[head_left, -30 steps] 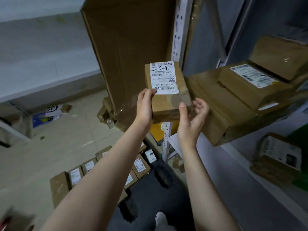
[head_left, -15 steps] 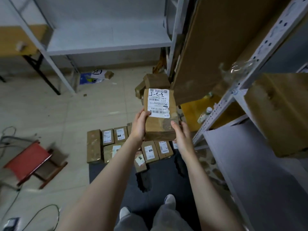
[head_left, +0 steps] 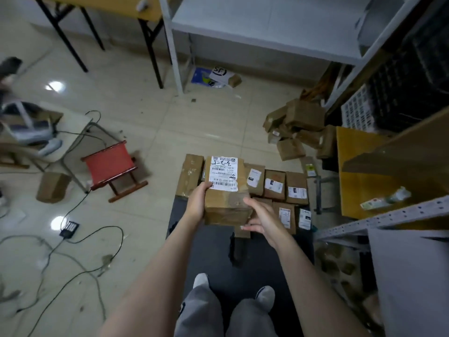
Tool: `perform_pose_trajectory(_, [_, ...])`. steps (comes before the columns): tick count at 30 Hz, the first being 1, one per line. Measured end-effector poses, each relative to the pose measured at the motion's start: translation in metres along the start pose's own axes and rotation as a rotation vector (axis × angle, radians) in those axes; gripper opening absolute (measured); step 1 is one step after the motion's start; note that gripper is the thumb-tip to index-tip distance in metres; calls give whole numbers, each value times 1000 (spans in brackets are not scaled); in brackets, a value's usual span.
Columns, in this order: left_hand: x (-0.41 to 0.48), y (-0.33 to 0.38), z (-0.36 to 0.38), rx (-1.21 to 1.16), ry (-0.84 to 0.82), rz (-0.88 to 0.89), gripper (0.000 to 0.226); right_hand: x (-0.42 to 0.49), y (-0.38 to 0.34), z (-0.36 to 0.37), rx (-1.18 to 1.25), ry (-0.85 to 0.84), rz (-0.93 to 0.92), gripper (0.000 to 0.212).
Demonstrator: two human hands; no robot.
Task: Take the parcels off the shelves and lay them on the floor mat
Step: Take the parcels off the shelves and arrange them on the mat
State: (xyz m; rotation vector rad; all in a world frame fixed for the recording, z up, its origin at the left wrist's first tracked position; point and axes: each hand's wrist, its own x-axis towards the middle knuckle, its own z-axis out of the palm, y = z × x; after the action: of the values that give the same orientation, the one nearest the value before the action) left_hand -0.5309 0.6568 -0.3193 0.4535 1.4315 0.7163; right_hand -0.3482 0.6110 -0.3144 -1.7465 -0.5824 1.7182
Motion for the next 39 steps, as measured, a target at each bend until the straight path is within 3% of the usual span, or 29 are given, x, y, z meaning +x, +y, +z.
perform_pose_trajectory(5, [30,-6,-61,68,107,-93,38,51,15,59,-25,-24,144,39])
perform_pose_trajectory(11, [69,-29,-113,53,215,-180,31,110,49,105,21,-23,230,47])
perform_pose_trajectory(17, [123,-51,-144,35,355,-187,39,179,92,114,-26,32,344,43])
perform_pose_trajectory(19, [143,-62,-148,57,375,-186,37,203,106,113,-78,30,339,31])
perform_pose_trajectory(21, [165,-75,-149,69,393,-179,31,227,119,113,-122,2,323,17])
perform_pose_trajectory(30, [259,-169,-176,131,468,-275,27,345,207,132,-373,-142,305,13])
perform_pose_trajectory(36, [325,-214,-208,154,545,-244,27,416,296,162,-350,-174,321,25])
perform_pose_trajectory(39, [354,-239,-221,213,543,-231,25,452,342,179,-274,-152,370,44])
